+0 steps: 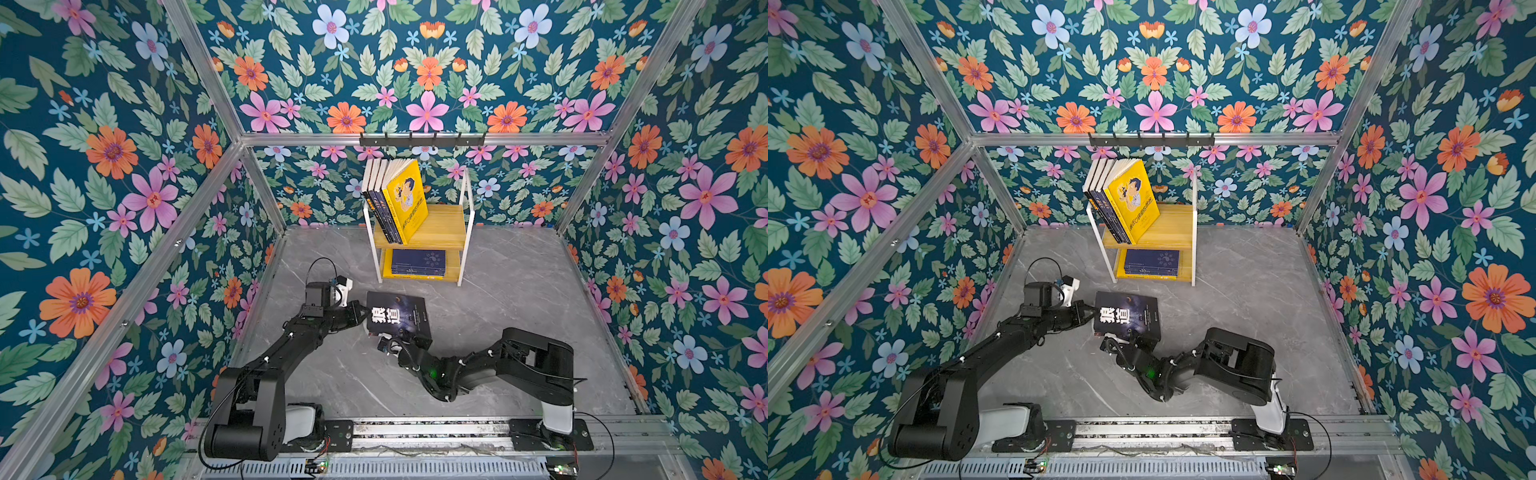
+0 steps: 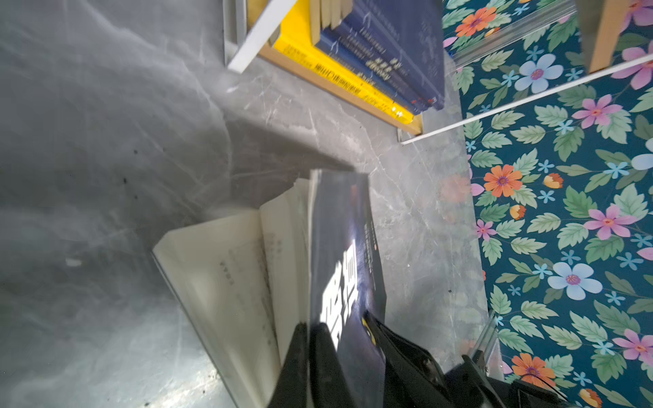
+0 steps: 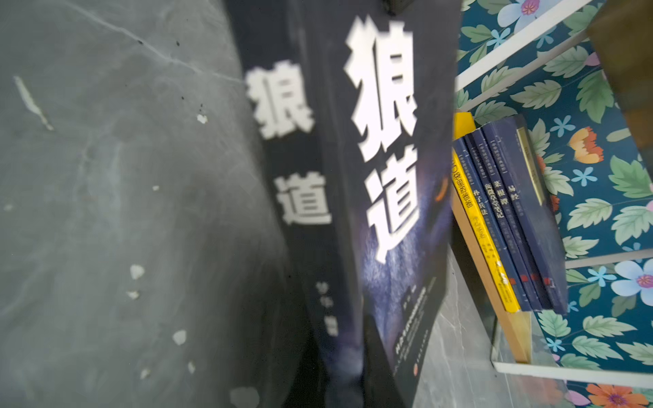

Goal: Stacking books/files
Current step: Pick up the book from the center of the table.

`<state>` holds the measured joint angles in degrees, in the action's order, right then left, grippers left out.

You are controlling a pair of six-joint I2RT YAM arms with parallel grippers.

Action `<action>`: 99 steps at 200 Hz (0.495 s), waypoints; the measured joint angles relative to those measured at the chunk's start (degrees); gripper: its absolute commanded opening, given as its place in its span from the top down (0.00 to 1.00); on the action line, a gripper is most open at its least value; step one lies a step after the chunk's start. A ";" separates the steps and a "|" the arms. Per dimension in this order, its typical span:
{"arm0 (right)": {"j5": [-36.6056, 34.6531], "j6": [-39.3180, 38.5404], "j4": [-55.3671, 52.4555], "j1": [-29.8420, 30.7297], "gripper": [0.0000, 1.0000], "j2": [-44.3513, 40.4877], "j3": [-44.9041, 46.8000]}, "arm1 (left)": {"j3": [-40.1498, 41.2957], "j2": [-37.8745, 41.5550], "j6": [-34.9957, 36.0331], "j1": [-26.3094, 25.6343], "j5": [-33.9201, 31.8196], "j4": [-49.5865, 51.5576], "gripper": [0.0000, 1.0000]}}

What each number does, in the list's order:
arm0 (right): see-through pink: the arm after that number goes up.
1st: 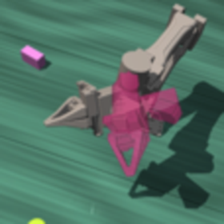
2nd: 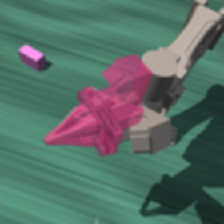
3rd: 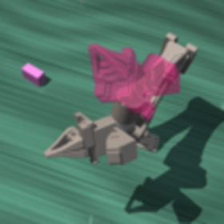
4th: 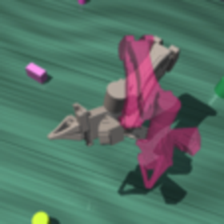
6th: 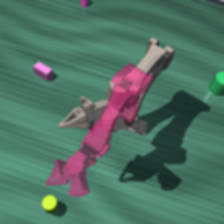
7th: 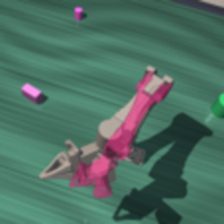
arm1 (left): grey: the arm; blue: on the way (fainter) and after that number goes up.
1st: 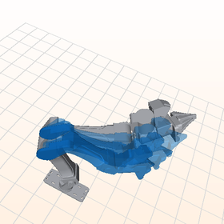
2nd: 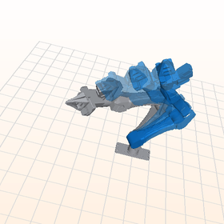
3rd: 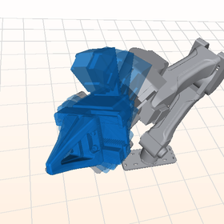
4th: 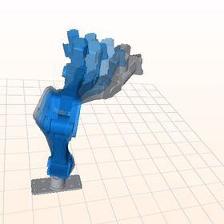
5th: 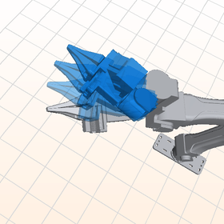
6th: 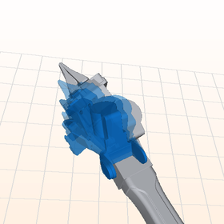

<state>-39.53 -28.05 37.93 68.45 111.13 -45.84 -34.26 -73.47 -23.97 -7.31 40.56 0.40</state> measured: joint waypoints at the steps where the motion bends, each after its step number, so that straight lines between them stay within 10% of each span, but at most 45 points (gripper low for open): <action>1: 0.00 0.04 0.07 0.00 1.00 0.00 0.02 | 0.00 0.02 0.00 0.02 0.00 0.00 0.90; 99: 1.03 4.48 0.13 0.02 1.00 -5.20 3.76 | 1.70 9.38 3.21 5.70 -2.58 2.27 0.44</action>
<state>-38.50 -23.57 38.06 68.47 105.93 -42.09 -32.56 -64.10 -20.75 -1.61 37.98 2.68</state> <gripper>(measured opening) 0.134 0.530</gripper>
